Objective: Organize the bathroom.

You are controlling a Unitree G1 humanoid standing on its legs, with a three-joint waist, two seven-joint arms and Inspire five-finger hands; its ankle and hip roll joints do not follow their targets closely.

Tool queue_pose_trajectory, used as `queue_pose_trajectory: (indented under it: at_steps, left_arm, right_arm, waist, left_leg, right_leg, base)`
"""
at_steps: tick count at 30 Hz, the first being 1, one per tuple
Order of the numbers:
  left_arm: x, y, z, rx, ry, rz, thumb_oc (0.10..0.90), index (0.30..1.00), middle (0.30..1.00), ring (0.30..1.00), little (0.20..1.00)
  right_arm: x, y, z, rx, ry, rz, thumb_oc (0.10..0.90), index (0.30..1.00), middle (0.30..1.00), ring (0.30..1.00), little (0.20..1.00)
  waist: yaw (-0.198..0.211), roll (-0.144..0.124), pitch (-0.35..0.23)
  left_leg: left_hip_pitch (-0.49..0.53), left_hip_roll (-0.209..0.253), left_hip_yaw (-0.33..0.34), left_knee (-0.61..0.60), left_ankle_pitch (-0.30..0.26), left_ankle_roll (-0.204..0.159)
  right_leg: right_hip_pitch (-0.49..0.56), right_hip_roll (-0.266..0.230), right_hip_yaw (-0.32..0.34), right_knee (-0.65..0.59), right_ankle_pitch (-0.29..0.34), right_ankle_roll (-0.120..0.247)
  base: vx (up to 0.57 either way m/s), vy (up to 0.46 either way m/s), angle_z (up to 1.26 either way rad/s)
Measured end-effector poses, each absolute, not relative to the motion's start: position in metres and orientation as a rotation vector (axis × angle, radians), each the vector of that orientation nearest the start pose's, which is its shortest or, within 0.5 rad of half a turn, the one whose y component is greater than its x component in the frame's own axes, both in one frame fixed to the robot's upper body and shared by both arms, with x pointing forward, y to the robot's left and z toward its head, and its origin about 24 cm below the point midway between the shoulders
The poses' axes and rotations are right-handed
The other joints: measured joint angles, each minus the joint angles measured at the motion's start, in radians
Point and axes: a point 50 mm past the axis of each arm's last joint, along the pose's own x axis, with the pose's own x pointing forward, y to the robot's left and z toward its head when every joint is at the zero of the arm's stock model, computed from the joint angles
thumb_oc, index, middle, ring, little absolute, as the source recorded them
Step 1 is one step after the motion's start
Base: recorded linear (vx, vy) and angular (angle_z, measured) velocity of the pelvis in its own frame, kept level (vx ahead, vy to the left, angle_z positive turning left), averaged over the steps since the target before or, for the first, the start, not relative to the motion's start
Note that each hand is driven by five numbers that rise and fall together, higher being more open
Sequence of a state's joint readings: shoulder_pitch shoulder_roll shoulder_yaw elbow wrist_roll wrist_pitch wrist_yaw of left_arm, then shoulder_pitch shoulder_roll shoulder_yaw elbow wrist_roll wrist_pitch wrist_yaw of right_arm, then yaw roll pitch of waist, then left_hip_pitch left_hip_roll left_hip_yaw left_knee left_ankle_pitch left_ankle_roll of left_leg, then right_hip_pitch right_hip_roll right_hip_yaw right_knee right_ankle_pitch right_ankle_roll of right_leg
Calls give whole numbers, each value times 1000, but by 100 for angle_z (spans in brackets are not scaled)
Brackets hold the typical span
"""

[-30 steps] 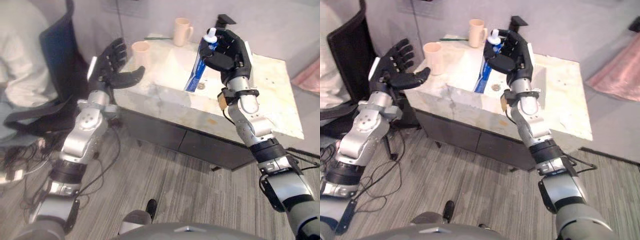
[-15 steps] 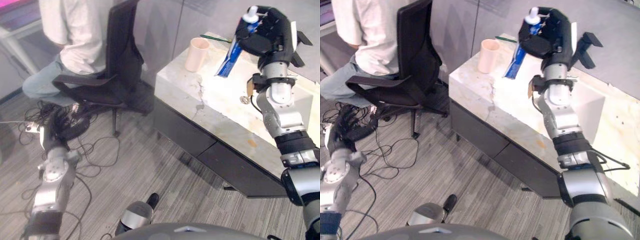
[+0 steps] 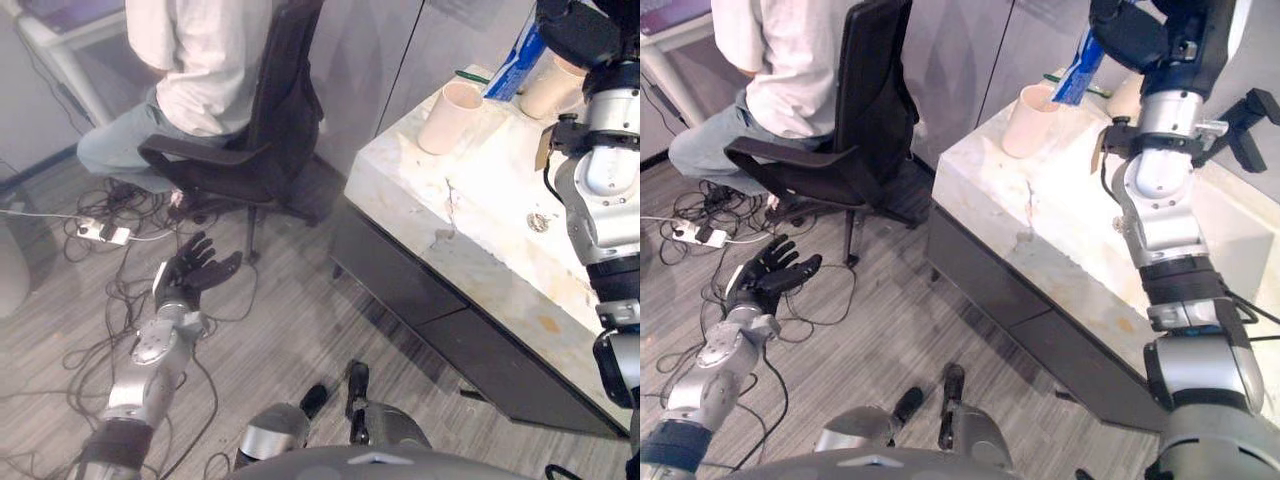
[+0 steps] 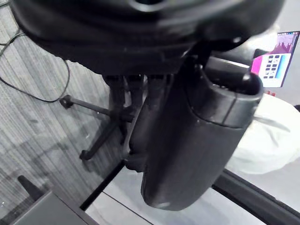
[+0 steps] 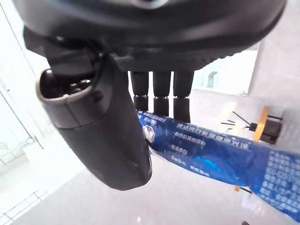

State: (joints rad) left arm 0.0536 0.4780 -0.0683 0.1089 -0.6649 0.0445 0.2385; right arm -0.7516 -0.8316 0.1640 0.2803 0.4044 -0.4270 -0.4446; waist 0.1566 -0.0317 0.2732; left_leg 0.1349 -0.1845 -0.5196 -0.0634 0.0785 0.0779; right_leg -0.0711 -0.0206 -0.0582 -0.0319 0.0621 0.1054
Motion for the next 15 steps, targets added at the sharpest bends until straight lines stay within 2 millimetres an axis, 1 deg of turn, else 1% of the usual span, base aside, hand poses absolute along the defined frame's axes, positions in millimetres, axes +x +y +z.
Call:
queue_pose_trajectory:
  at_steps: [1, 2, 3, 4, 5, 7, 8, 9, 10, 11, 12, 13, 14, 15]
  left_arm:
    - [235, 245, 17, -150, 245, 242, 800, 900, 900, 900, 900]
    - [235, 243, 17, -153, 240, 233, 800, 900, 900, 900, 900]
    - [235, 241, 17, -163, 229, 216, 800, 900, 900, 900, 900]
    - [236, 240, 18, -164, 223, 205, 800, 900, 900, 900, 900]
    - [238, 237, 19, -164, 221, 185, 800, 900, 900, 900, 900]
    - [236, 233, 15, -163, 238, 168, 800, 900, 900, 900, 900]
    - [235, 230, 12, -162, 250, 157, 800, 900, 900, 900, 900]
    - [235, 228, 12, -157, 252, 136, 800, 900, 900, 900, 900]
    - [238, 226, 17, -160, 234, 113, 800, 900, 900, 900, 900]
    - [240, 224, 20, -162, 219, 102, 800, 900, 900, 900, 900]
    - [241, 223, 22, -166, 210, 95, 800, 900, 900, 900, 900]
    - [242, 219, 24, -171, 205, 71, 800, 900, 900, 900, 900]
    - [242, 216, 23, -173, 209, 56, 800, 900, 900, 900, 900]
    - [239, 208, 18, -171, 233, 17, 800, 900, 900, 900, 900]
  right_arm:
    - [317, -253, 292, -243, -931, -308, 400, 300, 300, 300, 300]
    - [316, -253, 294, -247, -939, -308, 400, 300, 300, 300, 300]
    - [315, -253, 297, -255, -950, -308, 400, 300, 300, 300, 300]
    - [313, -256, 299, -273, -954, -314, 400, 300, 300, 300, 300]
    - [311, -261, 303, -304, -956, -329, 400, 300, 300, 300, 300]
    - [311, -261, 302, -330, -962, -355, 400, 300, 300, 300, 300]
    - [312, -260, 300, -327, -960, -360, 400, 300, 300, 300, 300]
    - [312, -258, 297, -317, -966, -378, 400, 300, 300, 300, 300]
    - [308, -259, 298, -301, -984, -399, 400, 300, 300, 300, 300]
    - [306, -259, 301, -293, -992, -408, 400, 300, 300, 300, 300]
    - [305, -259, 304, -289, -1000, -411, 400, 300, 300, 300, 300]
    - [305, -258, 307, -285, -1011, -411, 400, 300, 300, 300, 300]
    - [305, -257, 307, -286, -1010, -409, 400, 300, 300, 300, 300]
    - [303, -256, 305, -290, -998, -403, 400, 300, 300, 300, 300]
  waist:
    - [1, -14, -11]
    - [8, -20, -14]
    - [16, -17, -15]
    - [14, -18, -15]
    - [7, -17, -15]
    - [3, -21, -13]
    - [2, -21, -13]
    - [5, -44, 0]
    - [5, -55, 5]
    - [10, -64, 9]
    - [8, -67, 8]
    - [1, -66, 8]
    - [-8, -61, 7]
    - [-28, -41, 1]
  left_leg:
    - [21, -11, -6, -9, -18, -17]
    - [27, -15, -6, -9, -31, -27]
    - [28, -7, 0, 12, -56, -65]
    - [18, -7, 14, 33, -65, -80]
    - [1, -14, 66, 84, -62, -82]
    - [-50, -47, 171, 218, -64, -84]
    - [-81, -65, 230, 315, -63, -86]
    - [-165, -90, 301, 491, -79, -98]
    - [-200, -42, 325, 492, -138, -65]
    - [-215, 20, 337, 419, -146, -75]
    - [-225, 65, 362, 355, -137, -85]
    - [-231, 159, 417, 203, -105, -95]
    - [-230, 192, 444, 144, -61, -98]
    - [-226, 223, 489, 97, 73, -91]
  right_leg:
    - [51, -9, 7, -55, 60, -31]
    - [53, -17, 6, -51, 113, -56]
    - [64, -12, -9, -50, 111, -87]
    - [68, -10, -21, -50, 103, -99]
    - [77, -5, -34, -50, 94, -111]
    - [100, -11, -35, -50, 98, -118]
    - [125, -16, -39, -50, 94, -126]
    - [166, -62, -44, -50, 78, -165]
    - [189, -65, -48, -50, 60, -188]
    - [199, -63, -52, -50, 44, -186]
    - [202, -57, -60, -50, 32, -177]
    - [214, -49, -83, -50, 7, -159]
    - [222, -46, -89, -50, -3, -147]
    - [244, -39, -110, -50, -22, -120]
  base:
    - [207, -153, 50]
    - [101, -84, 31]
    - [75, -54, 24]
    - [70, -65, 49]
    - [95, -66, 51]
    - [66, -52, 40]
    - [96, -28, 40]
    - [133, -26, 59]
    - [135, -3, 59]
    - [89, 4, 48]
    - [100, 35, 38]
    - [74, 41, 33]
    - [96, 72, 41]
    - [52, 55, 24]
